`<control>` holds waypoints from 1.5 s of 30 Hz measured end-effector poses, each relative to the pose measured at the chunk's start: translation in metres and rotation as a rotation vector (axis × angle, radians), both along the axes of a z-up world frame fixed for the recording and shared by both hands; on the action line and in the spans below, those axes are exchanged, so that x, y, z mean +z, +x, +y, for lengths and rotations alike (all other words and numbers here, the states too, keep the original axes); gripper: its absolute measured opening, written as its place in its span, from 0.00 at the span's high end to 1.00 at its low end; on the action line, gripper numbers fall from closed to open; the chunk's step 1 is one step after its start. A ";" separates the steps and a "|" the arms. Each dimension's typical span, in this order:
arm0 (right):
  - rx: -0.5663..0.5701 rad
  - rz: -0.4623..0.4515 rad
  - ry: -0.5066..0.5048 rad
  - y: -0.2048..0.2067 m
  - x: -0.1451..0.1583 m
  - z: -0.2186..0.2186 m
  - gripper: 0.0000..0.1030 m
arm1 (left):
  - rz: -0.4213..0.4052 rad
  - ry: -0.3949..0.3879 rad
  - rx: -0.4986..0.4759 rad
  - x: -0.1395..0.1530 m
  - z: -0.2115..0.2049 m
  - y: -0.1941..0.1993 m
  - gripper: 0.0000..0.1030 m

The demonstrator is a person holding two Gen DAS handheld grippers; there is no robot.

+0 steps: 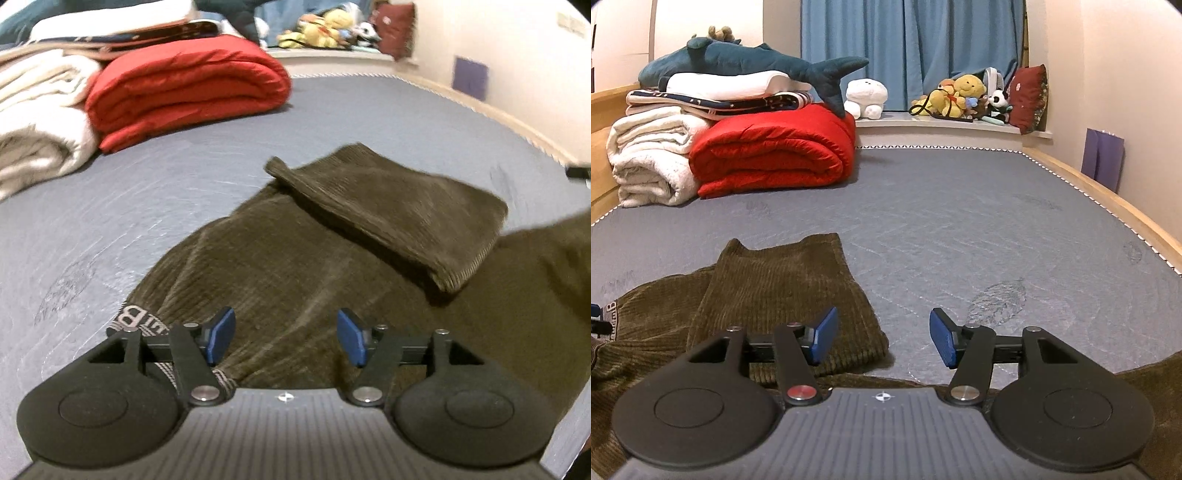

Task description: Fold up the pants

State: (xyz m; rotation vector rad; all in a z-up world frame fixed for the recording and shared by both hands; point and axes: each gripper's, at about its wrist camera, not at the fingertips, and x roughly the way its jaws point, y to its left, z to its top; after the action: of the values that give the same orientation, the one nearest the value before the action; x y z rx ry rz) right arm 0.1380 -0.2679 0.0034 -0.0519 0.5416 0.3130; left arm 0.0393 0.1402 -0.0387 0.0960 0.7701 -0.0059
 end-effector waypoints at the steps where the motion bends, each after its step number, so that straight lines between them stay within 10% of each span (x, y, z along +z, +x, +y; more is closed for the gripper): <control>1: 0.001 0.002 -0.005 0.000 -0.001 0.001 0.42 | 0.005 0.011 -0.010 -0.003 -0.003 0.000 0.35; 25: -0.003 0.013 -0.026 0.003 -0.008 0.005 0.41 | 0.041 -0.003 0.031 -0.011 -0.003 0.005 0.00; 45: -0.054 0.025 0.007 0.013 -0.015 0.010 0.47 | 0.021 -0.266 0.062 0.006 0.010 0.010 0.00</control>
State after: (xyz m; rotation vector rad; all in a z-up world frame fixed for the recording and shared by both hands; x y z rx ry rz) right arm 0.1509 -0.2575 -0.0113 -0.0269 0.5657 0.2632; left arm 0.0490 0.1497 -0.0327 -0.1806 0.7869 -0.0500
